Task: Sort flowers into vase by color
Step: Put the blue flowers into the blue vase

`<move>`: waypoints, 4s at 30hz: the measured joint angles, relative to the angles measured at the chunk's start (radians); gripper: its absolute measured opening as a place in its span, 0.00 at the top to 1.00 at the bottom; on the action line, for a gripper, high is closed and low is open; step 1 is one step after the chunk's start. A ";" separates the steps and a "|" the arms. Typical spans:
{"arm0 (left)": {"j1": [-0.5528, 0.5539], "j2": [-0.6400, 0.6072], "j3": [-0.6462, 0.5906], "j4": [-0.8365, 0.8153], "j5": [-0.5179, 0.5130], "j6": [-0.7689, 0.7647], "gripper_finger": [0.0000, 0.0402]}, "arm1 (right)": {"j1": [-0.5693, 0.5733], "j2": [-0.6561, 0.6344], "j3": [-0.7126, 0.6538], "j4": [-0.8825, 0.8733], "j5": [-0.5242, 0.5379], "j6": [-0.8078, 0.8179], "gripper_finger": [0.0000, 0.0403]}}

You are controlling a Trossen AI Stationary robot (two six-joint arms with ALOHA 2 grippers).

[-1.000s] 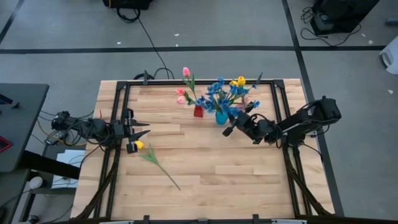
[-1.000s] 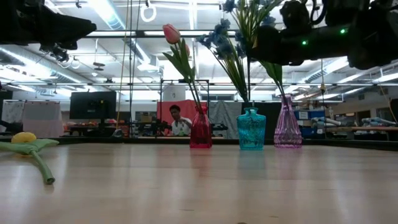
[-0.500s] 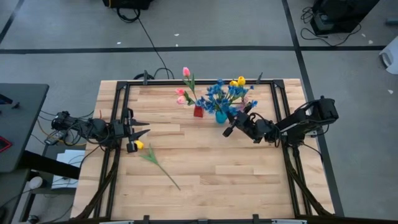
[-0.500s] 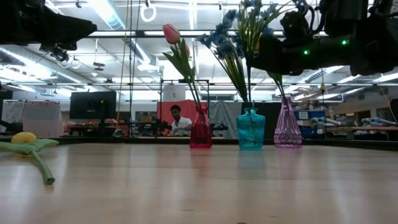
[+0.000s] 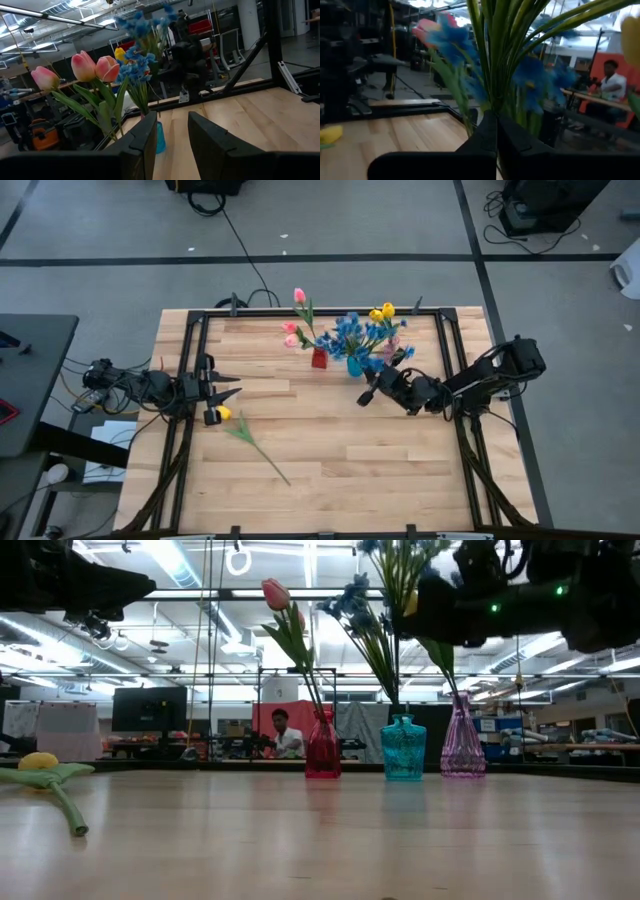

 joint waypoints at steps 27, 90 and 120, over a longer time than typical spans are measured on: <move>0.000 0.000 -0.001 -0.037 0.000 0.029 0.71 | 0.017 0.001 0.105 -0.390 -0.239 -0.490 0.98; 0.000 0.000 -0.001 0.032 -0.026 0.036 0.71 | 0.035 0.000 -0.060 -0.328 0.122 0.377 0.66; 0.000 0.000 -0.001 0.160 -0.015 -0.087 0.71 | 0.067 -0.262 0.229 -1.221 0.160 0.750 0.57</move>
